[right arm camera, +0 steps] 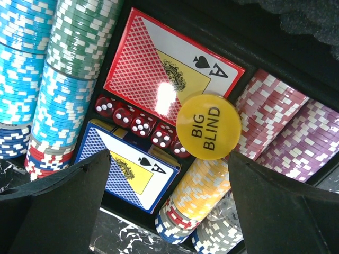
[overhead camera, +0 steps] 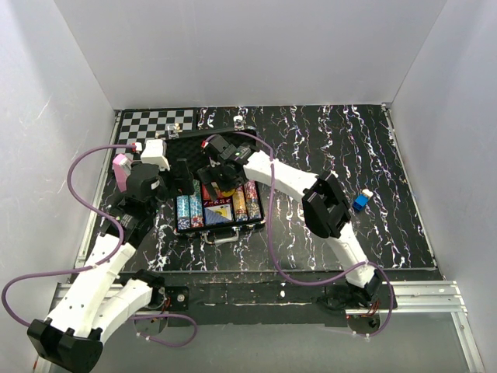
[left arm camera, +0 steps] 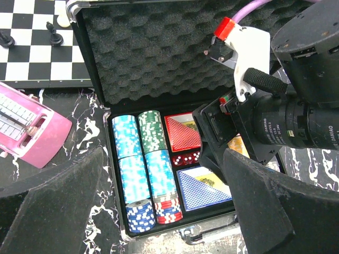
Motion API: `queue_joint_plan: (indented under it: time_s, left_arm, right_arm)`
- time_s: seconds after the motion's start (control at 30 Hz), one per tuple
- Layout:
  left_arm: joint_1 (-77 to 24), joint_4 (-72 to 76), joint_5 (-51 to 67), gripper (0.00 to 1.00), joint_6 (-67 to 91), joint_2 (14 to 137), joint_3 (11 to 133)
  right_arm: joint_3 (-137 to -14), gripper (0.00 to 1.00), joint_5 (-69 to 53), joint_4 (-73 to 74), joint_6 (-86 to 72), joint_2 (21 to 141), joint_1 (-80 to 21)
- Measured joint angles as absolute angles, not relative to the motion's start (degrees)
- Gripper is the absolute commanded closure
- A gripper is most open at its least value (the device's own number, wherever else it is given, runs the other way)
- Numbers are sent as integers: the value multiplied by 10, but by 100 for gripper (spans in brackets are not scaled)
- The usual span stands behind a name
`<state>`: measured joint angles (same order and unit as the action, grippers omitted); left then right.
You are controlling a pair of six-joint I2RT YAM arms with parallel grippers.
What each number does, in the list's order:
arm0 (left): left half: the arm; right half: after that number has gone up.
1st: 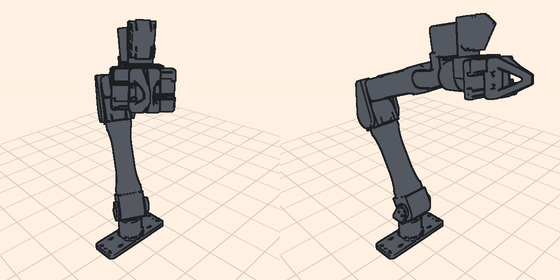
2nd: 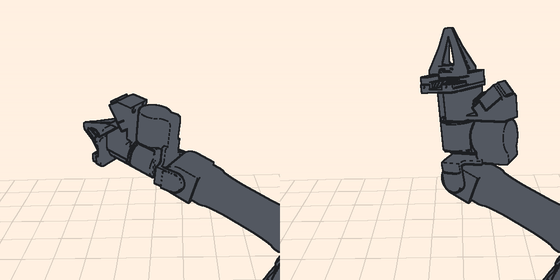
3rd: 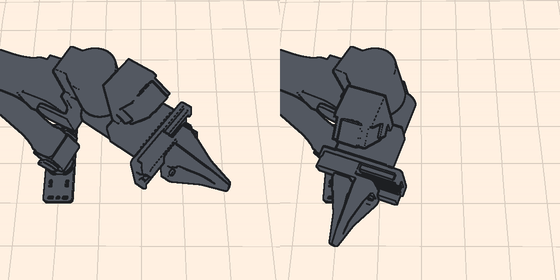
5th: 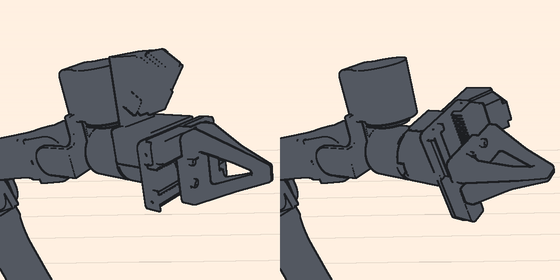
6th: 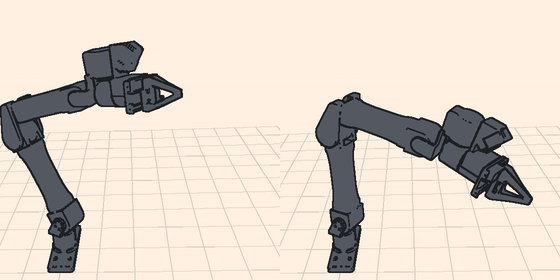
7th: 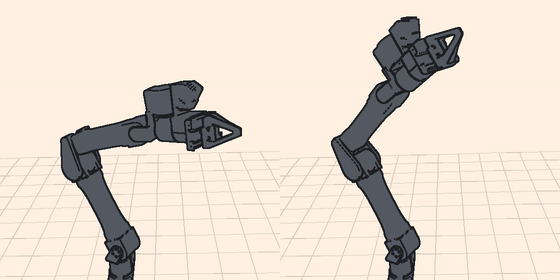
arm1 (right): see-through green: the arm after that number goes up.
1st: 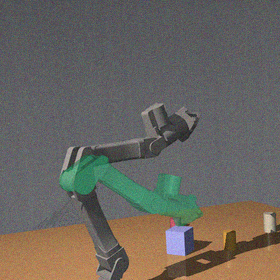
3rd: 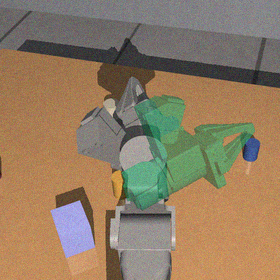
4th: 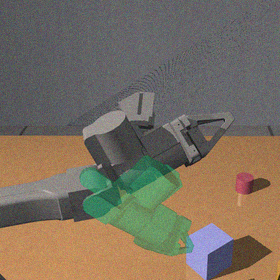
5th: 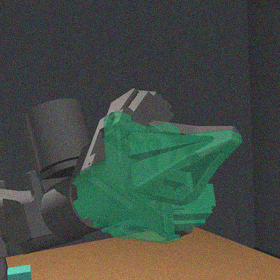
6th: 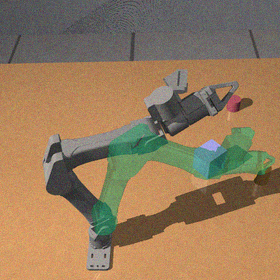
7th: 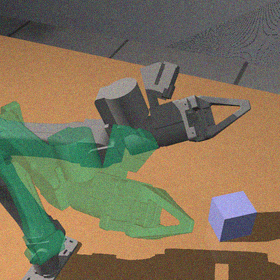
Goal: Pack up texas hold em set
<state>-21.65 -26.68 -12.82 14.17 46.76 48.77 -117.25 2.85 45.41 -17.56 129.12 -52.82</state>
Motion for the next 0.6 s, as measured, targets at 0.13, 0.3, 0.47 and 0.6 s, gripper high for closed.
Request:
queue_joint_plan:
  time_s: [0.13, 0.3, 0.47, 0.6]
  left_arm:
    - [-216, -267, -128, 2, 142, 468, 488]
    - [-216, -267, -128, 2, 142, 468, 488]
    - [-216, -267, -128, 2, 142, 466, 488]
    - [-216, -265, -119, 2, 146, 466, 488]
  right_arm:
    - [-1129, 2, 32, 429, -175, 1268, -528]
    - [-1067, 2, 29, 415, -174, 1221, -529]
    - [-993, 2, 32, 400, -174, 1166, -529]
    - [-970, 2, 75, 368, -186, 1118, -523]
